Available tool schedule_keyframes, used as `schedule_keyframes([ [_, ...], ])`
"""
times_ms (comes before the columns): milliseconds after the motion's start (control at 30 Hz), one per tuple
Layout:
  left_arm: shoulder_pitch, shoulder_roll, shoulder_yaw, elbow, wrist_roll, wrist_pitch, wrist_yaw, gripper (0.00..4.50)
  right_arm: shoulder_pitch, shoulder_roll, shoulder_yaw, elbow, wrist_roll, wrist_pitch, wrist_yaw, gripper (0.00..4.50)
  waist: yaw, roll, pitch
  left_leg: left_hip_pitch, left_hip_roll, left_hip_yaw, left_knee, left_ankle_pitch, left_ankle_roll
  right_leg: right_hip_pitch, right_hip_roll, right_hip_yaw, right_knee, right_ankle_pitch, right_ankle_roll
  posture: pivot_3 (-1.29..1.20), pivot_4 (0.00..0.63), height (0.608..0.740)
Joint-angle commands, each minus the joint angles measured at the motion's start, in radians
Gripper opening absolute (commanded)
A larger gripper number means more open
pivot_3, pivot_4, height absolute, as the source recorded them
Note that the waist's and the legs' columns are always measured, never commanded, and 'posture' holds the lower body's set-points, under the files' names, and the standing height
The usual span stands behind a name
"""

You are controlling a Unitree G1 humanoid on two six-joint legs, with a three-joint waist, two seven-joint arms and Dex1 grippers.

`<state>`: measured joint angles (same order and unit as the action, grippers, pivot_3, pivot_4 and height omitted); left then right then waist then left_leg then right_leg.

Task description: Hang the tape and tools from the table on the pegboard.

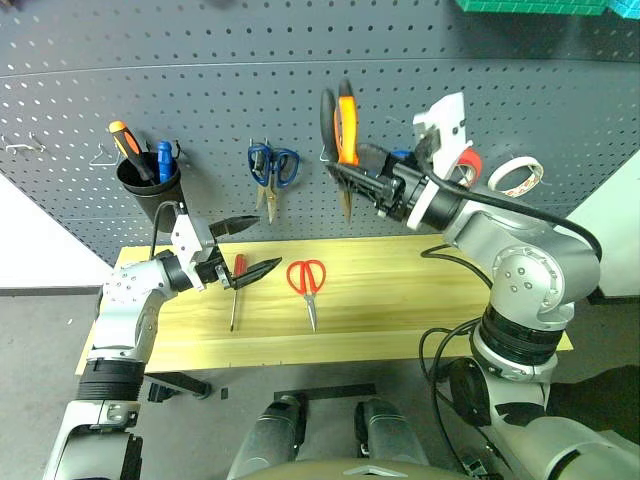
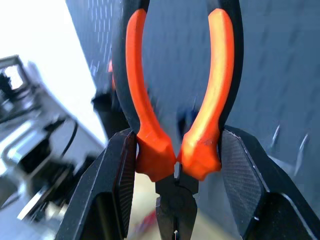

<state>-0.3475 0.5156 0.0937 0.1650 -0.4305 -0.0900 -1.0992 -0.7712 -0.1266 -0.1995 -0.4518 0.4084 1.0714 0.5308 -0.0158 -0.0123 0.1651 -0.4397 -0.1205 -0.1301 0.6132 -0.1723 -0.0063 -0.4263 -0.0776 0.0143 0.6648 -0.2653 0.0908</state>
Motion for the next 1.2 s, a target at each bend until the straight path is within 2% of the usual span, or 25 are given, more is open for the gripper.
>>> schedule_keyframes([
  [33,-0.039,0.003,0.041,0.002,-0.043,-0.001,-0.001,4.5,-0.075,0.049,0.024,0.088,-0.041,-0.17,-0.102,2.11,-0.003,0.001,-0.005,0.0,0.0,0.0,0.0,0.001,0.0,0.0,0.001,0.0,0.0,0.002,0.0,0.0,0.043,0.74],
  [167,-0.062,0.018,0.068,0.029,-0.069,0.012,-0.018,4.5,-0.151,0.099,0.084,0.283,-0.132,-0.358,-0.21,2.11,-0.007,0.003,-0.012,0.008,0.002,0.002,-0.003,0.004,-0.002,0.006,0.003,0.002,0.0,0.004,-0.002,0.01,0.035,0.74],
  [267,-0.065,0.038,0.073,0.013,-0.092,0.059,-0.039,4.5,-0.201,0.112,0.128,0.432,-0.192,-0.475,-0.255,2.11,-0.007,0.004,-0.013,0.014,0.01,0.004,-0.003,0.004,-0.003,0.011,0.013,0.003,-0.002,0.006,-0.007,0.03,0.034,0.74],
  [600,-0.042,0.088,0.164,-0.126,-0.211,0.245,0.031,4.5,-0.351,0.132,0.137,0.848,-0.259,-0.743,-0.34,2.11,0.001,0.0,-0.021,0.016,0.017,0.003,-0.02,0.018,-0.013,0.002,0.018,0.005,-0.002,0.012,-0.016,0.1,0.036,0.74],
  [900,-0.012,0.13,0.225,-0.191,-0.252,0.32,0.069,4.5,-0.419,0.169,0.148,1.018,-0.274,-0.873,-0.376,2.11,0.005,0.0,-0.021,0.016,0.028,0.005,-0.021,0.021,-0.018,0.0,0.03,0.007,-0.003,0.017,-0.025,0.14,0.034,0.74],
  [1200,-0.006,0.131,0.238,-0.221,-0.24,0.318,0.095,4.5,-0.43,0.193,0.153,1.168,-0.295,-0.979,-0.394,2.11,0.006,0.0,-0.021,0.02,0.032,0.005,-0.024,0.025,-0.024,0.002,0.034,0.006,-0.003,0.02,-0.036,0.15,0.034,0.74],
])
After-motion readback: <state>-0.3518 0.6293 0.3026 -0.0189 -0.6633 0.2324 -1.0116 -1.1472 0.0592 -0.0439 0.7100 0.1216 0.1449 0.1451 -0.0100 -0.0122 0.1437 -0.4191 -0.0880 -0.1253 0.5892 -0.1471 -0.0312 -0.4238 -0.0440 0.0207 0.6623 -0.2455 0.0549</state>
